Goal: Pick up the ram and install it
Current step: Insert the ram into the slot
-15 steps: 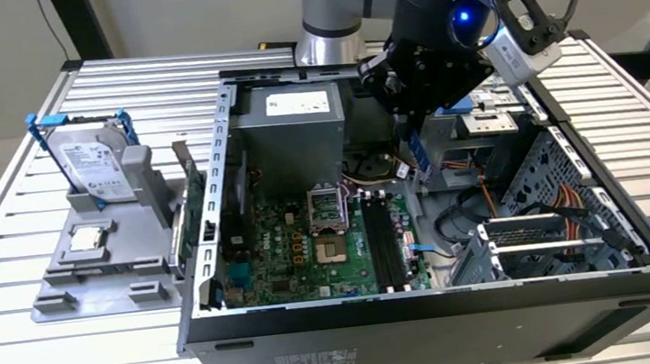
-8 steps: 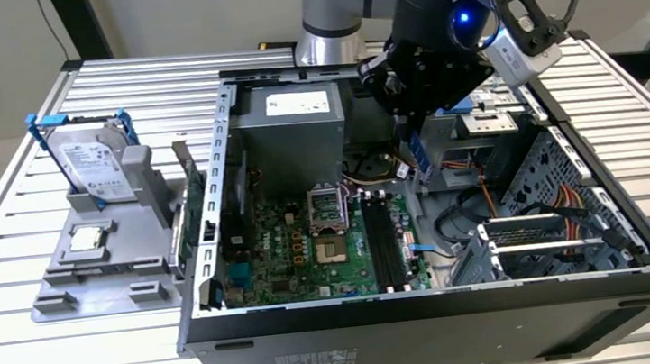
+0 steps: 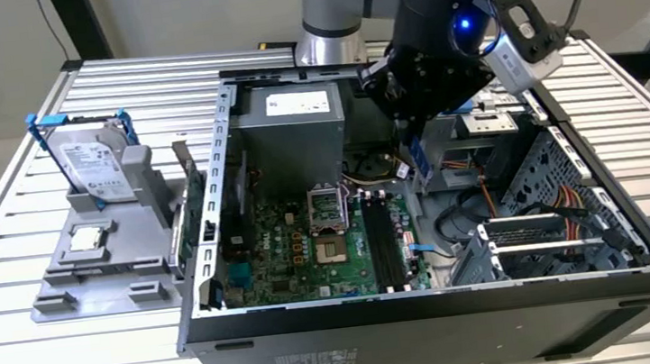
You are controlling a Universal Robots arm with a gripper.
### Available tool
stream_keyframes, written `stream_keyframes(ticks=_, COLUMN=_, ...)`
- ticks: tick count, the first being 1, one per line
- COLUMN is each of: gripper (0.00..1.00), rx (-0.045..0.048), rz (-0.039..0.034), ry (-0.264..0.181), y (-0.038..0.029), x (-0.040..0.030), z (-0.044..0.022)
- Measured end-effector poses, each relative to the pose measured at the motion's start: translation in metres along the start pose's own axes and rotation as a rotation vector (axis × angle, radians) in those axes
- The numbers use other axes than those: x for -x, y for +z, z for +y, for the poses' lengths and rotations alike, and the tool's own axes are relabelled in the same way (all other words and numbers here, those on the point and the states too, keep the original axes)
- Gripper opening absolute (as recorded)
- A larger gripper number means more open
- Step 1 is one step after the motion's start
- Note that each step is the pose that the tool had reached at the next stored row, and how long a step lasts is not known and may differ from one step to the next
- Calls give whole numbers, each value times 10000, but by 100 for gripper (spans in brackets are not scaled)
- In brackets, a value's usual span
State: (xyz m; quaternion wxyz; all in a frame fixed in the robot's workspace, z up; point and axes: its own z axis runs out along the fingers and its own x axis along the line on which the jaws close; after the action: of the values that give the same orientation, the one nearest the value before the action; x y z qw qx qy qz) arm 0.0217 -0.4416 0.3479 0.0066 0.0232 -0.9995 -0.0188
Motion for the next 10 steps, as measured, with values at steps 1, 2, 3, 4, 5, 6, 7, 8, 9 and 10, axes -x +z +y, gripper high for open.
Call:
stream_keyframes(ticks=1, gripper=0, rx=-1, rz=0, ry=7, y=3, x=0, z=-3)
stream_keyframes(ticks=2, gripper=0, rx=-2, rz=0, ry=14, y=6, x=0, z=-6)
stream_keyframes(ticks=3, gripper=0, rx=-2, rz=-1, ry=21, y=10, x=1, z=-9)
stream_keyframes(ticks=4, gripper=0, rx=-1, rz=-1, ry=29, y=13, x=1, z=-11)
stream_keyframes(ticks=5, gripper=0, rx=-1, rz=-1, ry=39, y=17, x=1, z=-11)
stream_keyframes(ticks=6, gripper=0, rx=-1, rz=-2, ry=48, y=20, x=1, z=-11)
stream_keyframes(ticks=7, gripper=0, rx=1, rz=-2, ry=55, y=25, x=1, z=-11)
stream_keyframes(ticks=8, gripper=0, rx=0, rz=-2, ry=60, y=29, x=1, z=-12)
stream_keyframes(ticks=9, gripper=0, rx=-1, rz=-2, ry=62, y=32, x=1, z=-12)
stream_keyframes(ticks=10, gripper=0, rx=-1, rz=-2, ry=63, y=36, x=1, z=-12)
